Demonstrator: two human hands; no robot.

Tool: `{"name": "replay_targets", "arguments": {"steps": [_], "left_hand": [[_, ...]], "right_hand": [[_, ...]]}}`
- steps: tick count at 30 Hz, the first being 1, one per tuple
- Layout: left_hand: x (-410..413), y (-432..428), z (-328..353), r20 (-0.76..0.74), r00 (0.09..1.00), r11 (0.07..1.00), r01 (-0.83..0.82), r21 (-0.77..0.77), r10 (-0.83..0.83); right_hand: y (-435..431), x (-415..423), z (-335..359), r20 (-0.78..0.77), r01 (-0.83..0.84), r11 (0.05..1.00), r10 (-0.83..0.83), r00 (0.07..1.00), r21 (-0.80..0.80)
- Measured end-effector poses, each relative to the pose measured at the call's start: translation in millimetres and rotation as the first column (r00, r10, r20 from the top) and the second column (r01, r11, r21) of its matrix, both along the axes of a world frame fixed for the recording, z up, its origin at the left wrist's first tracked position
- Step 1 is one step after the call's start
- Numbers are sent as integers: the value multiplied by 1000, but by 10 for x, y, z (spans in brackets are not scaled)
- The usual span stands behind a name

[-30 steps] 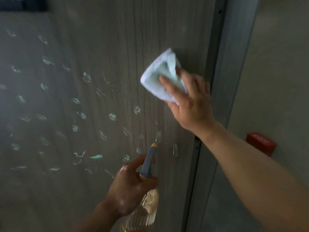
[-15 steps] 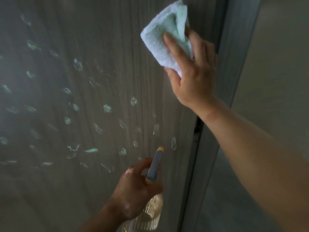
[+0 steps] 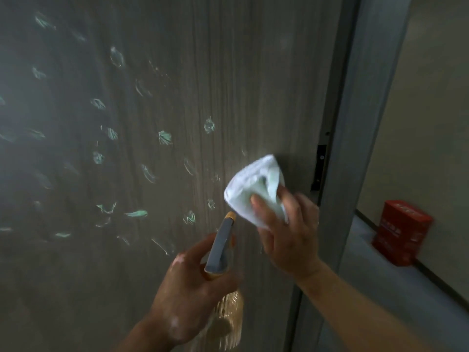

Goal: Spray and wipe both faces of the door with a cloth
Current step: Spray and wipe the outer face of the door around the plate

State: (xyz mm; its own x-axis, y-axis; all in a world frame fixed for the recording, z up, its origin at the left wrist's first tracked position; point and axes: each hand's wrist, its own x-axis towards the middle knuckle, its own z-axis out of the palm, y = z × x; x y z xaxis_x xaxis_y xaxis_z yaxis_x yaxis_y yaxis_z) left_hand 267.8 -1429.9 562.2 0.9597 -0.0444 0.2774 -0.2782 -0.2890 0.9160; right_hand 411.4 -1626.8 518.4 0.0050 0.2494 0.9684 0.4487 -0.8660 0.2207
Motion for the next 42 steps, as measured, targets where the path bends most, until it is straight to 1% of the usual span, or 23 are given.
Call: {"name": "replay_targets", "arguments": {"steps": [2, 5, 7, 9, 11, 14, 17, 20, 22, 24, 27, 31, 32, 34, 38, 40, 42], "left_hand": [[40, 41, -50, 5, 1000, 999, -17, 30, 17], [97, 98, -42, 33, 999, 998, -45, 48, 43], [141, 118, -11, 41, 998, 999, -47, 27, 46], [186, 129, 33, 45, 998, 999, -46, 0, 46], [219, 161, 87, 53, 997, 998, -59, 16, 58], [234, 221, 179, 71, 994, 997, -81, 5, 80], [225, 288, 215, 87, 993, 996, -80, -43, 83], [214, 356, 152, 113, 991, 996, -68, -60, 74], [187, 378, 94, 115, 991, 996, -63, -58, 69], [169, 396, 23, 106, 992, 997, -68, -34, 71], [131, 431, -99, 79, 994, 997, -70, -40, 73], [98, 444, -285, 40, 996, 996, -73, -42, 74], [97, 447, -324, 31, 997, 997, -71, -42, 72], [93, 443, -377, 17, 997, 997, -75, -22, 76], [71, 438, -444, 29, 996, 996, -90, 17, 89], [49, 459, -474, 35, 996, 996, -88, 22, 87], [28, 501, -520, 39, 996, 996, -82, 30, 81]], "right_hand": [[9, 11, -148, 13, 7, 999, -7, 1000, -33], [30, -10, -56, 17, -2, 999, 3, 1000, -46], [81, -21, 218, 1, -18, 1000, 18, 1000, -18], [176, -8, 693, -4, -45, 997, 46, 999, 70], [298, 3, 1172, 5, -47, 988, 46, 999, 144], [407, -11, 1472, 13, -27, 979, 25, 1000, 201], [400, -27, 1245, 24, -35, 981, 31, 999, 193], [341, -29, 566, -13, -37, 992, 39, 999, 124], [288, -25, 137, -31, 1, 997, 1, 1000, 79], [252, -9, -36, -41, 11, 997, -8, 999, 72], [277, -38, 160, -41, -19, 992, 24, 999, 123], [325, 0, 834, -28, -38, 948, 50, 998, 317], [345, 1, 953, -20, -34, 938, 44, 999, 345], [372, -8, 1043, -5, -27, 938, 31, 1000, 346], [371, -20, 887, 0, -19, 941, 21, 1000, 338], [402, -26, 671, -15, -12, 940, 18, 1000, 340], [431, -48, 311, -50, -2, 949, 18, 999, 314]]}}
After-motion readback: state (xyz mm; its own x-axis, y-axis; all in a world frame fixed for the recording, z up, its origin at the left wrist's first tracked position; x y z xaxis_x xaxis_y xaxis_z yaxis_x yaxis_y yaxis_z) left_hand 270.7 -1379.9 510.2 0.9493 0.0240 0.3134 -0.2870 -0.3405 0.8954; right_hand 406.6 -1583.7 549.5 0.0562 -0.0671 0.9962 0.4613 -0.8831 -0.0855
